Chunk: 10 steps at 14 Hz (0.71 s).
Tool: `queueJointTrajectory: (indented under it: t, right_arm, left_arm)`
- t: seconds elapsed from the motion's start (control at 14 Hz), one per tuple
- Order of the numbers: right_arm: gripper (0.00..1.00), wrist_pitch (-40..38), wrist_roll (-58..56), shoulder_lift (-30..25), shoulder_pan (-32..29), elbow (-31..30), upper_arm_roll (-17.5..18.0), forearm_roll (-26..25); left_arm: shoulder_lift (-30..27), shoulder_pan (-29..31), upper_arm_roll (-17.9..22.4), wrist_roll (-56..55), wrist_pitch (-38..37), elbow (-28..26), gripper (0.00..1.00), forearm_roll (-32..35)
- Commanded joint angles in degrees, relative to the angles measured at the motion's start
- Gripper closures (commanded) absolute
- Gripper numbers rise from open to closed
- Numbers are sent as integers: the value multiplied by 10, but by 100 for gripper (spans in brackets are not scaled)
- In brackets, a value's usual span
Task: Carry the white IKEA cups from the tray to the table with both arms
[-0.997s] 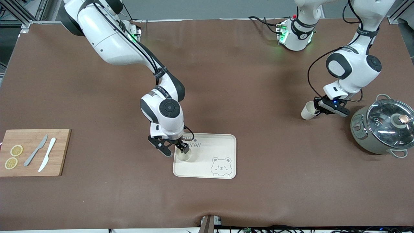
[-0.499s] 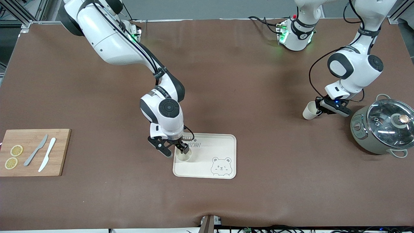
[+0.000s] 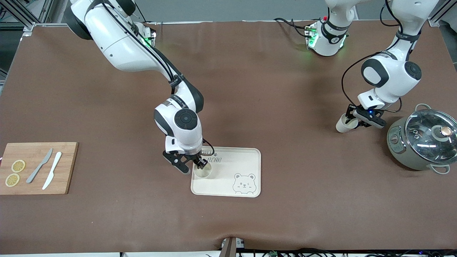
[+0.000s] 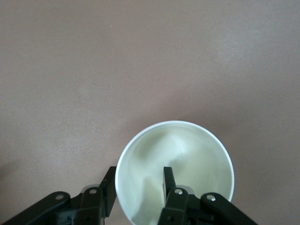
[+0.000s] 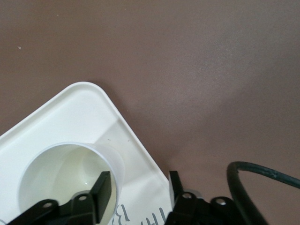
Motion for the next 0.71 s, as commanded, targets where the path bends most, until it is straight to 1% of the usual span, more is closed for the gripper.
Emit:
queueJointTrajectory:
  t: [0.0, 0.07, 0.28, 0.36, 0.43, 0.64]
  right_arm:
    - [69, -3, -5, 10, -3, 18, 6, -7]
    - [78, -2, -5, 10, -2, 18, 6, -7]
    - [87, -3, -6, 10, -1, 18, 5, -7]
    - [92, -3, -5, 10, -1, 18, 5, -7]
    - [99, -3, -5, 10, 0, 18, 5, -7]
    - [100, -3, -6, 10, 2, 18, 4, -9]
  left_arm:
    - [-3, 6, -1, 8, 10, -2, 54, 12]
    - [-3, 6, -1, 7, 10, -2, 54, 12]
    - [-4, 6, -1, 5, 10, 0, 54, 12]
    - [-5, 6, -1, 4, 10, 0, 54, 12]
    - [-9, 6, -1, 3, 9, -1, 54, 12]
    - [-18, 6, -1, 1, 5, 0, 54, 12]
